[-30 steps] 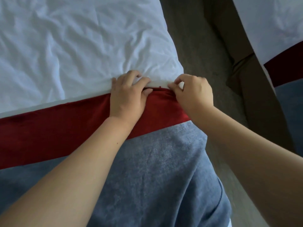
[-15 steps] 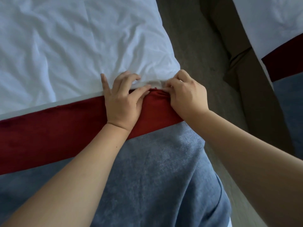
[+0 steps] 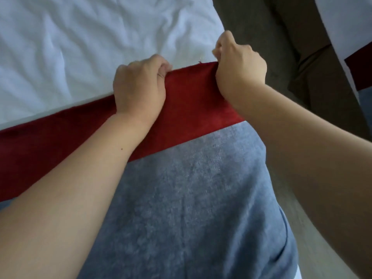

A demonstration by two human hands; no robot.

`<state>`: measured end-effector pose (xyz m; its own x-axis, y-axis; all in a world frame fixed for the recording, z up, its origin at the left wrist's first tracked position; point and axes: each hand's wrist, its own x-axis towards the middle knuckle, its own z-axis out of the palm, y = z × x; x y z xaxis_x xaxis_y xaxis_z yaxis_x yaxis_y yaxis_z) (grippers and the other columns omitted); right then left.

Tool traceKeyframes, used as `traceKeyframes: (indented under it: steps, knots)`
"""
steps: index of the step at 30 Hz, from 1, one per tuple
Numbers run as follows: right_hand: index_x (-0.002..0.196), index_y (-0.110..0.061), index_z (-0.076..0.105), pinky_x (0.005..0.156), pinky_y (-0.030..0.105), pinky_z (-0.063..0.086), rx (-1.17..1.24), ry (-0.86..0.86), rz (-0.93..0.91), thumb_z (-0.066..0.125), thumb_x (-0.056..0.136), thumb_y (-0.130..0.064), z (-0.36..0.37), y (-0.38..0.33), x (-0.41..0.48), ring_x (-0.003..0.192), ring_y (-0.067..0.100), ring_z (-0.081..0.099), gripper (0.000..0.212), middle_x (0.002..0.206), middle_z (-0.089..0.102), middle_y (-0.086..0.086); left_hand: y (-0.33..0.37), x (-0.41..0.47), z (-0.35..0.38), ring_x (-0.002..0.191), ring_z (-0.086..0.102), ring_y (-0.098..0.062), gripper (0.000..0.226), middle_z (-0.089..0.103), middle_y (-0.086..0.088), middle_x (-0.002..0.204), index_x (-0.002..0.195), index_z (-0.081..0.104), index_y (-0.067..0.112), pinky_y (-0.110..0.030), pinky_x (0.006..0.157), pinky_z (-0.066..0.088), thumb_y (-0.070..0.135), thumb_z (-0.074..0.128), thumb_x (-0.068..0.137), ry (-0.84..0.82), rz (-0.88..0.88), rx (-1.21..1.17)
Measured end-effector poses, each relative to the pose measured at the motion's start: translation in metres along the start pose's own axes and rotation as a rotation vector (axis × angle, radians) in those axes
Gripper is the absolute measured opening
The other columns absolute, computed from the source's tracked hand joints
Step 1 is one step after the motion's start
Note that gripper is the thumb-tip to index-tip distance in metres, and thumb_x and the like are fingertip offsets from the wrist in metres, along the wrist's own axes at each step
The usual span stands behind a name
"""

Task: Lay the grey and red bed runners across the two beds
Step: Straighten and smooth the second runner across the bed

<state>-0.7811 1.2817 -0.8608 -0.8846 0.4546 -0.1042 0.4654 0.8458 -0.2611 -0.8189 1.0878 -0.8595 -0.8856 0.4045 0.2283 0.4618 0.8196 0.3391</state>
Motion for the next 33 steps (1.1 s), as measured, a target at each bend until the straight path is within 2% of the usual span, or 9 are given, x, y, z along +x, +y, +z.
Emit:
traceKeyframes:
  steps: [3, 6, 9, 12, 20, 23, 26, 29, 33]
  knots:
    - [0.115, -0.014, 0.058, 0.069, 0.041, 0.036, -0.121, -0.046, 0.057, 0.029, 0.107, -0.051, 0.010, 0.010, 0.008, 0.095, 0.040, 0.062, 0.048, 0.104, 0.065, 0.014, -0.006, 0.008, 0.004, 0.091, 0.069, -0.034, 0.033, 0.076, -0.003, 0.099, 0.110, 0.067, 0.021, -0.033, 0.074, 0.038, 0.039, 0.040, 0.107, -0.146, -0.044, -0.010]
    - [0.099, -0.016, 0.060, 0.066, 0.039, 0.034, -0.063, -0.026, 0.045, 0.025, 0.104, -0.062, 0.012, 0.019, 0.005, 0.082, 0.035, 0.054, 0.057, 0.092, 0.059, 0.010, -0.016, 0.003, -0.002, 0.093, 0.070, -0.034, 0.050, 0.076, -0.003, 0.101, 0.111, 0.066, 0.018, -0.037, 0.074, 0.044, 0.061, 0.043, 0.102, -0.183, 0.039, -0.002]
    - [0.093, -0.012, 0.060, 0.071, 0.043, 0.044, 0.172, -0.055, -0.153, 0.038, 0.105, -0.051, 0.010, 0.038, -0.003, 0.085, 0.030, 0.054, 0.046, 0.098, 0.058, 0.009, -0.037, -0.021, -0.017, 0.093, 0.066, -0.038, 0.040, 0.073, -0.008, 0.102, 0.116, 0.065, 0.015, -0.047, 0.081, 0.047, 0.051, 0.054, 0.101, -0.163, 0.159, 0.064]
    - [0.108, -0.010, 0.067, 0.086, 0.044, 0.049, 0.248, -0.070, -0.273, 0.054, 0.103, -0.029, 0.006, 0.060, -0.010, 0.098, 0.031, 0.060, 0.023, 0.111, 0.061, 0.010, -0.070, -0.049, -0.034, 0.085, 0.064, -0.041, 0.021, 0.068, -0.013, 0.097, 0.113, 0.067, 0.010, -0.051, 0.077, 0.048, 0.025, 0.062, 0.101, -0.124, 0.174, 0.095]
    - [0.105, -0.025, 0.062, 0.070, 0.041, 0.048, 0.154, 0.156, -0.111, 0.047, 0.096, -0.029, -0.006, 0.044, -0.009, 0.091, 0.031, 0.060, 0.018, 0.102, 0.066, 0.000, -0.107, -0.042, -0.060, 0.076, 0.067, -0.037, 0.023, 0.070, -0.010, 0.089, 0.099, 0.072, 0.011, -0.041, 0.052, 0.050, 0.021, 0.052, 0.104, -0.005, 0.204, 0.127]
    - [0.101, -0.027, 0.059, 0.066, 0.037, 0.041, 0.093, 0.175, -0.061, 0.042, 0.082, -0.023, -0.014, 0.040, -0.004, 0.078, 0.031, 0.057, 0.025, 0.087, 0.064, 0.002, -0.118, -0.022, -0.068, 0.074, 0.068, -0.041, 0.020, 0.072, -0.010, 0.082, 0.103, 0.063, 0.023, -0.041, 0.061, 0.047, 0.032, 0.045, 0.105, -0.128, 0.151, 0.037]
    - [0.105, -0.030, 0.062, 0.066, 0.038, 0.039, -0.076, -0.031, 0.037, 0.045, 0.078, -0.017, -0.013, 0.029, 0.001, 0.078, 0.036, 0.056, 0.034, 0.086, 0.060, 0.006, -0.122, -0.020, -0.059, 0.082, 0.069, -0.040, 0.035, 0.074, -0.008, 0.086, 0.106, 0.063, 0.024, -0.040, 0.066, 0.045, 0.049, 0.040, 0.107, -0.253, 0.061, 0.072]
    - [0.117, -0.024, 0.063, 0.073, 0.041, 0.040, -0.113, -0.090, 0.098, 0.046, 0.096, -0.017, -0.005, 0.022, 0.002, 0.097, 0.044, 0.060, 0.028, 0.108, 0.063, 0.016, -0.132, -0.037, -0.052, 0.089, 0.068, -0.038, 0.034, 0.072, -0.008, 0.100, 0.112, 0.062, 0.018, -0.044, 0.068, 0.049, 0.048, 0.046, 0.105, -0.126, 0.089, 0.101]
    - [0.122, -0.019, 0.058, 0.076, 0.040, 0.041, 0.135, 0.057, 0.022, 0.045, 0.102, -0.015, 0.002, 0.002, -0.013, 0.106, 0.036, 0.058, 0.024, 0.129, 0.052, 0.012, -0.164, -0.069, -0.057, 0.101, 0.059, -0.038, 0.024, 0.064, -0.014, 0.111, 0.114, 0.062, 0.011, -0.049, 0.084, 0.042, 0.032, 0.058, 0.104, 0.046, 0.128, 0.146]
